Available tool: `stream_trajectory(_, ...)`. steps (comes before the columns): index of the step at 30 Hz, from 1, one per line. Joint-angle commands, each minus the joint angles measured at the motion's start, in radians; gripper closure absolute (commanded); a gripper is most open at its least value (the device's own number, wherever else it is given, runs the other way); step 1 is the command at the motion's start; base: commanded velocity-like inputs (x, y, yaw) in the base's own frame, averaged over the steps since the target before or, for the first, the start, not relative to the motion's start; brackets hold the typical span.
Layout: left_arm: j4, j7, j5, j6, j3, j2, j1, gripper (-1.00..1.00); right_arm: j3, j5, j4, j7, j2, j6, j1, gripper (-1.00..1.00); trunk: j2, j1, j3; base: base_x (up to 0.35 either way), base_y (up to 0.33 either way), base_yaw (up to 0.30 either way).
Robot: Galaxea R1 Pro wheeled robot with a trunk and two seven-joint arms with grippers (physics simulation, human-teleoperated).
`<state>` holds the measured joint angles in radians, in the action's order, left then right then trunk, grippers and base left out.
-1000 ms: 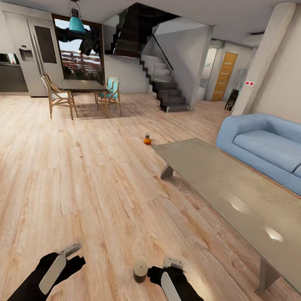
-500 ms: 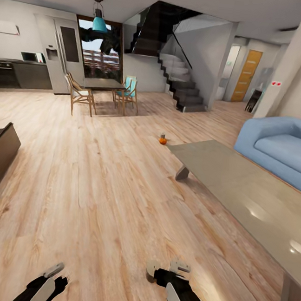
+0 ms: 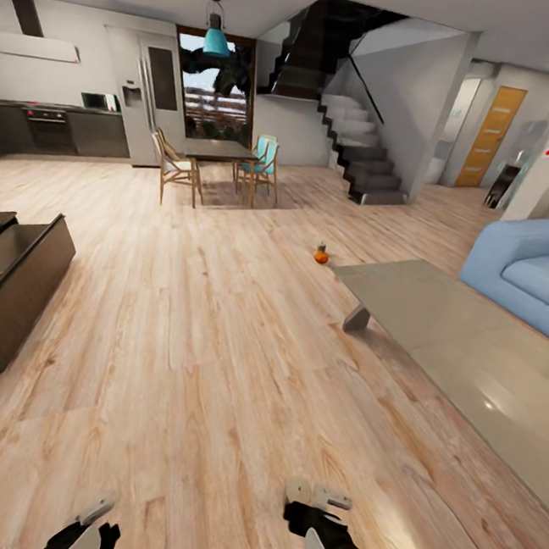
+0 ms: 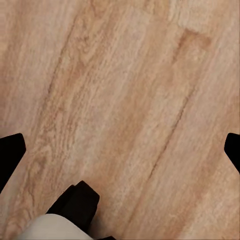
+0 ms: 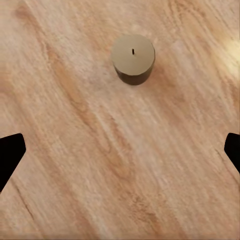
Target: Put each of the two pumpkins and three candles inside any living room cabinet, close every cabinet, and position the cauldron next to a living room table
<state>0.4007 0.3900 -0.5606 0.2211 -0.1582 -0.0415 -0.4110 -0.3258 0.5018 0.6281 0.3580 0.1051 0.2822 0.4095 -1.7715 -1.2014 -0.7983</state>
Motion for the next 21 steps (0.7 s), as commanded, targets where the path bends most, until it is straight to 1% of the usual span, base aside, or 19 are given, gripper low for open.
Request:
stream_trajectory(1, -0.002, 0.005, -0.008, -0.001, 0.002, 0.001, 0.000, -1.00, -0.005, 0.008, 0.001, 0.009, -0.002, 0.003, 0.000, -1.00, 0.000, 0.000, -0.002, 0.000, 0.000, 0.173)
stream_trajectory(4, -0.009, 0.004, -0.007, -0.010, 0.024, 0.017, 0.000, -1.00, -0.006, 0.009, 0.001, 0.009, -0.014, 0.003, 0.000, -1.00, 0.000, 0.000, -0.006, 0.000, 0.000, 0.169)
stream_trajectory(7, -0.014, 0.004, -0.007, -0.012, 0.037, 0.022, 0.000, -1.00, -0.007, 0.009, 0.001, 0.009, -0.022, 0.003, 0.000, -1.00, 0.000, 0.000, -0.010, 0.000, -0.014, 0.166)
stream_trajectory(10, -0.027, 0.004, -0.007, -0.014, 0.046, 0.030, 0.000, -1.00, -0.007, 0.009, 0.001, 0.009, -0.027, 0.003, 0.000, -1.00, 0.000, 0.000, -0.014, 0.000, -0.184, 0.151)
stream_trajectory(12, -0.030, 0.004, -0.007, -0.015, 0.053, 0.031, 0.000, -1.00, -0.007, 0.009, 0.001, 0.009, -0.028, 0.003, 0.000, -1.00, 0.000, 0.000, -0.015, 0.000, -0.159, 0.066)
stream_trajectory(16, -0.033, 0.004, -0.007, -0.016, 0.059, 0.032, 0.000, -1.00, -0.006, 0.008, -0.015, 0.009, -0.028, 0.001, 0.000, -1.00, 0.000, 0.000, -0.016, 0.000, -0.047, 0.019)
stream_trajectory(21, -0.035, 0.004, -0.007, -0.022, 0.060, 0.033, 0.000, -1.00, -0.006, 0.006, -0.026, 0.009, -0.028, 0.000, 0.000, -1.00, 0.000, 0.000, -0.016, 0.000, 0.059, 0.002)
